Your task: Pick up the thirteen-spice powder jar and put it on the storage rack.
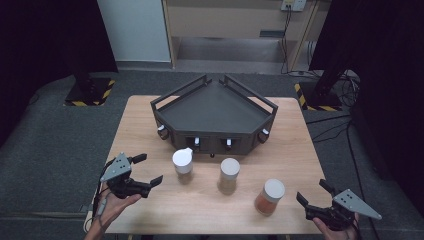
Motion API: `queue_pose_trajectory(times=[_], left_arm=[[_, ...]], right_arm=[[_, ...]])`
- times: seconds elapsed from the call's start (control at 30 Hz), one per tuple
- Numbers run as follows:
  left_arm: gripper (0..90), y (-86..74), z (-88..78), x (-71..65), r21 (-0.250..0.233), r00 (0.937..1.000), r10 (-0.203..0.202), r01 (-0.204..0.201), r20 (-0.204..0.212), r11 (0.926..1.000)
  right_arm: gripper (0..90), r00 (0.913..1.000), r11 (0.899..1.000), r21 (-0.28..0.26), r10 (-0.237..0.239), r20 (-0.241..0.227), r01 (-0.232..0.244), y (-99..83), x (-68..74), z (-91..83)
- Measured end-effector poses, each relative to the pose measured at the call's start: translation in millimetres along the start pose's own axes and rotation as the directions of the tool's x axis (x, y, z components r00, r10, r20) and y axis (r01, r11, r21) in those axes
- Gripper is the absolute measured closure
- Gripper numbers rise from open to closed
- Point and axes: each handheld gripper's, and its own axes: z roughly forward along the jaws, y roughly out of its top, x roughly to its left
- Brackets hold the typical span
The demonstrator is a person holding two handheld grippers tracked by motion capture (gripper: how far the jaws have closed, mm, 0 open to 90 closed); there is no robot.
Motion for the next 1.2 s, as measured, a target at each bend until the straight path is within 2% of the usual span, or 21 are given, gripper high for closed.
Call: queue_pose_trajectory(times=[0.37,0.8,1.2], left_arm=[[3.6,8.9,28.8,5.2,0.026,0.9994,0.000,0.000,0.034,0.9997],[4.8,12.6,60.7,6.1,0.043,0.9988,-0.001,-0.001,0.050,0.9991],[7.8,8.1,83.8,6.4,0.057,0.9985,-0.012,0.009,0.053,0.9983]], right_arm=[[5.6,1.0000,1.000,-0.003,0.005,-0.001,-0.005,-0.5,-0.7,-0.4],[5.8,1.0000,1.000,-0.008,0.009,-0.002,-0.009,-1.2,-1.5,-0.7],[6.0,0.9999,1.000,-0.012,0.011,-0.003,-0.011,-1.8,-1.9,-0.9]])
